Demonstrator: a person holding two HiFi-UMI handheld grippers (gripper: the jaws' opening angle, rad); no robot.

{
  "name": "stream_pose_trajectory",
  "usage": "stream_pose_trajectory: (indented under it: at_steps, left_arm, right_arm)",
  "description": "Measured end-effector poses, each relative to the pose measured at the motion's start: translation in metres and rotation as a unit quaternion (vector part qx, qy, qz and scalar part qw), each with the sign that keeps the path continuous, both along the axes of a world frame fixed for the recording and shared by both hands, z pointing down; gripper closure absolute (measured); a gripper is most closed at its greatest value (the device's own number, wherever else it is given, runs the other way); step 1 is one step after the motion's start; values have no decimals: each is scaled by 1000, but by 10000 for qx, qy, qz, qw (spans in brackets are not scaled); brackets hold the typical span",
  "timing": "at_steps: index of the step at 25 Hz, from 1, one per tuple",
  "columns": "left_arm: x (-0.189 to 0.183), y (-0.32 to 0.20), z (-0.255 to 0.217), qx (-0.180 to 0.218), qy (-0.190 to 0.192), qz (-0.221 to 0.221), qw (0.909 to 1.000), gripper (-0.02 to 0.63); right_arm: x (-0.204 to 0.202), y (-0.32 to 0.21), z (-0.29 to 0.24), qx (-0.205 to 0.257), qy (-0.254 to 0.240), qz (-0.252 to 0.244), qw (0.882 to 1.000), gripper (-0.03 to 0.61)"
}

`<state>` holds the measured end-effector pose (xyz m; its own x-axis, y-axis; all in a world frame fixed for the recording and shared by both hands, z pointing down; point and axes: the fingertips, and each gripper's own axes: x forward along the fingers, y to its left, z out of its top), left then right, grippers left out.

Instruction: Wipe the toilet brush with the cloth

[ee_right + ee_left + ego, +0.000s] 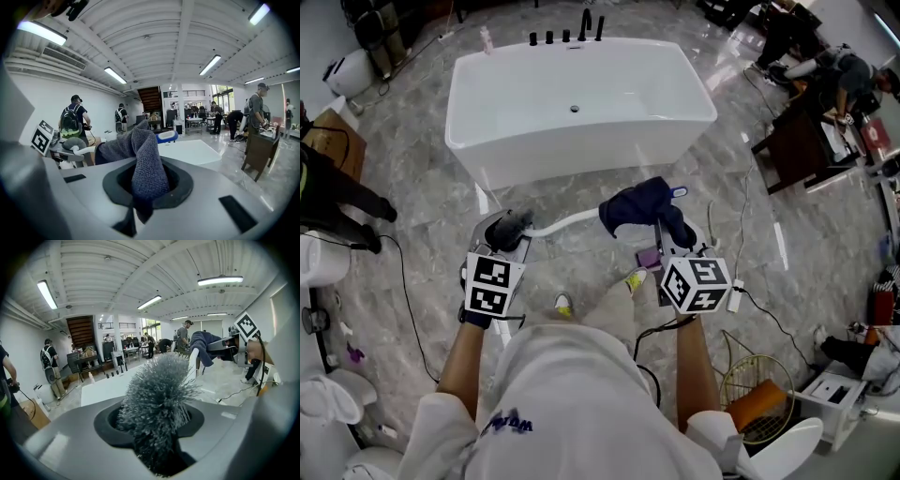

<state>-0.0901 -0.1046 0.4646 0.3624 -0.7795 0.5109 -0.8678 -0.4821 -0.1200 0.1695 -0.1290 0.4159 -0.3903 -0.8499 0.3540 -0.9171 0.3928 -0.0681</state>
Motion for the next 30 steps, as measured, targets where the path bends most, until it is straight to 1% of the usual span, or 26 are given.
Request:
stream_pose_trajectory:
  at_steps: [14, 20, 23, 30]
  left_arm:
    - [7, -6, -5, 231, -316, 148, 9991, 436]
    - [0, -11, -7, 386, -461, 202, 9980, 436]
    - [-1, -11, -6, 375, -476, 212, 9979, 436]
    - [-7, -17, -8, 405, -575, 259, 9972, 436]
  right_arm:
    - [27, -14, 7, -69, 380, 366, 9986, 537]
    - [30, -18, 7, -86, 370, 537, 9978, 534]
    - [33, -19, 7, -97, 312, 643, 9974, 543]
    - [38, -24, 12, -164, 307, 761, 9965, 543]
